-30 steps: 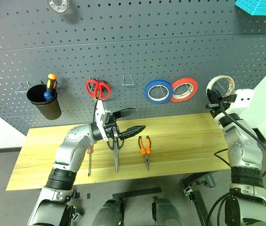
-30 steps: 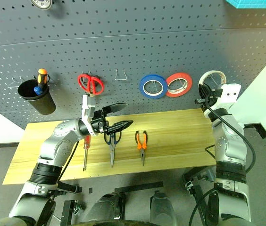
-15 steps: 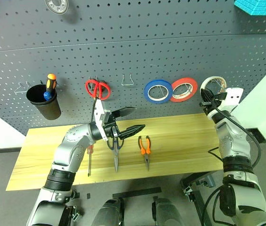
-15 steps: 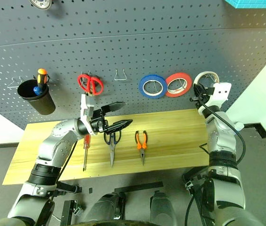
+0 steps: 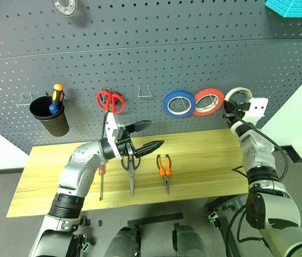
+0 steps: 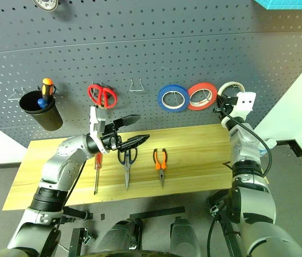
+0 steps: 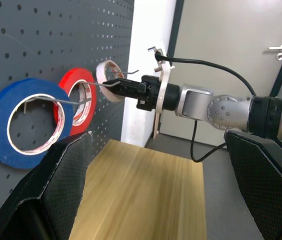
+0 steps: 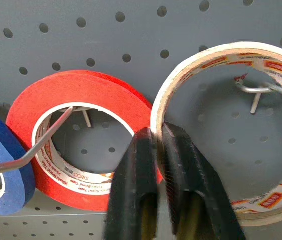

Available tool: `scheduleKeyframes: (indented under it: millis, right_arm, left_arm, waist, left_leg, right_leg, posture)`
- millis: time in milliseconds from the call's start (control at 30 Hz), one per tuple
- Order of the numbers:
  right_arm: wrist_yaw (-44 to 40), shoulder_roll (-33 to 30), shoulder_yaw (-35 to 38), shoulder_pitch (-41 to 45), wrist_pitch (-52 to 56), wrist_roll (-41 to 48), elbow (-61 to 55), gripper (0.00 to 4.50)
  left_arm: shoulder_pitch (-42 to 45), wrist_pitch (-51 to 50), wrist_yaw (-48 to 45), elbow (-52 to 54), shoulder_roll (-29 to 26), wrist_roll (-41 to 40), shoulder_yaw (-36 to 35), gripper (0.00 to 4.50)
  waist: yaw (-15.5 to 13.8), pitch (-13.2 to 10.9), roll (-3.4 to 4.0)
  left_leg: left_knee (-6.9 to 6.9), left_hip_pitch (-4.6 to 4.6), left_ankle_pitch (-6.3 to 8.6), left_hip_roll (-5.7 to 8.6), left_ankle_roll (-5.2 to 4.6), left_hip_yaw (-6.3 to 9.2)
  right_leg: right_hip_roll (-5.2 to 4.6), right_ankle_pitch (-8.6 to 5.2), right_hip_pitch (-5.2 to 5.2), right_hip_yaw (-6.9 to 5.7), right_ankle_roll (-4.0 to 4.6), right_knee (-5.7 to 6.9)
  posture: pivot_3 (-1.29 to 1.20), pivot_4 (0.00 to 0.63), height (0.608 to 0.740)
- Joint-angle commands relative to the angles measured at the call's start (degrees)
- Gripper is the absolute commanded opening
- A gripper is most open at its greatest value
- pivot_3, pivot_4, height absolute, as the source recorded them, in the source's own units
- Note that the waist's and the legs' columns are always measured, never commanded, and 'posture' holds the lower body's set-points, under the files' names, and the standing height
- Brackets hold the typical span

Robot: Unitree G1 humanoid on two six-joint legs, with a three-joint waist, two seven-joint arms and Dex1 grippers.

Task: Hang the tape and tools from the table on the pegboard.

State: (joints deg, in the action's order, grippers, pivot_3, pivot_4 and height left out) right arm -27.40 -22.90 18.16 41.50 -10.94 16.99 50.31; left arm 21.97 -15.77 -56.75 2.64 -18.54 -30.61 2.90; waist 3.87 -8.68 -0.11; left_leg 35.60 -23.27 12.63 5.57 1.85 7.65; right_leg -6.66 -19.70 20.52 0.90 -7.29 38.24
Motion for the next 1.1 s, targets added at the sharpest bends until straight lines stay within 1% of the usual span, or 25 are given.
scheduleKeyframes:
  millis: [33, 300, 333, 467, 700, 933, 1100]
  right_arm:
    - [-0.19, -0.94, 0.17, 2.23, -1.59, -0.39, 0.37, 1.70]
    - [0.25, -1.31, -0.14, 2.18, -1.76, -1.47, 1.03, 4.36]
    - [-0.03, -1.34, -0.21, 1.96, -1.46, -1.44, 0.65, 4.47]
    - [-1.15, -1.49, -0.60, 0.61, 0.25, -1.06, -2.01, 4.47]
    - [-1.27, -1.75, -0.85, -3.77, 4.75, -0.35, -10.42, 4.47]
    - [-0.80, -2.40, -0.56, -11.01, 13.02, 1.06, -23.87, 4.47]
    - [-0.35, -3.05, -0.52, -17.14, 21.32, 2.85, -35.29, 4.47]
  left_arm:
    - [-0.12, 0.34, 0.39, 2.23, -0.39, -0.73, -1.20, 4.42]
    - [0.02, 0.29, 0.47, 2.09, -0.37, -0.70, -1.04, 4.42]
    - [0.00, 0.31, 0.37, 2.01, -0.47, -0.65, -1.05, 4.42]
    - [-0.44, 0.25, -0.19, 1.99, -1.31, -0.65, -1.30, 4.42]
    - [-2.09, -0.16, -0.79, 2.89, -2.96, -0.88, -1.37, 4.42]
    - [-4.44, -0.64, -1.61, 3.78, -5.03, -0.51, -1.16, 4.42]
    - [-6.74, -1.52, -2.66, 4.50, -7.99, -0.89, -2.16, 4.42]
  waist:
    - [-0.03, 0.00, 0.00]
    - [0.00, 0.00, 0.00]
    - [0.01, 0.00, 0.00]
    - [0.02, 0.00, 0.00]
    - [-0.10, 0.00, 0.00]
    - [-0.55, 0.00, 0.00]
    - [-0.83, 0.00, 0.01]
  left_leg:
    - [0.01, 0.00, 0.00, 0.00, 0.00, 0.00]
    - [0.03, 0.00, 0.00, 0.00, 0.00, 0.00]
    - [0.03, 0.00, 0.00, 0.00, 0.00, 0.00]
    - [0.04, 0.00, 0.00, 0.00, 0.00, 0.00]
    - [0.05, -0.01, 0.01, 0.00, -0.01, 0.00]
    - [0.05, -0.01, 0.13, -0.01, -0.22, 0.01]
    - [0.03, -0.01, 0.14, -0.01, -0.24, 0.01]
  right_leg:
    - [0.00, 0.00, 0.00, 0.00, 0.00, 0.00]
    - [0.00, 0.00, -0.01, 0.00, 0.00, 0.00]
    - [0.00, 0.00, -0.01, 0.00, 0.00, 0.00]
    - [0.00, 0.00, -0.01, 0.00, 0.00, 0.01]
    - [0.00, 0.00, -0.01, 0.01, 0.00, 0.01]
    - [0.00, 0.00, 0.01, 0.02, 0.00, 0.02]
    - [0.00, 0.00, 0.03, 0.05, 0.00, 0.03]
  posture:
    - [0.00, 0.119, 0.738]
    - [0.00, 0.121, 0.738]
    - [0.00, 0.122, 0.738]
    - [-0.01, 0.124, 0.738]
    - [-0.01, 0.125, 0.738]
    - [-0.01, 0.130, 0.738]
    - [-0.02, 0.130, 0.738]
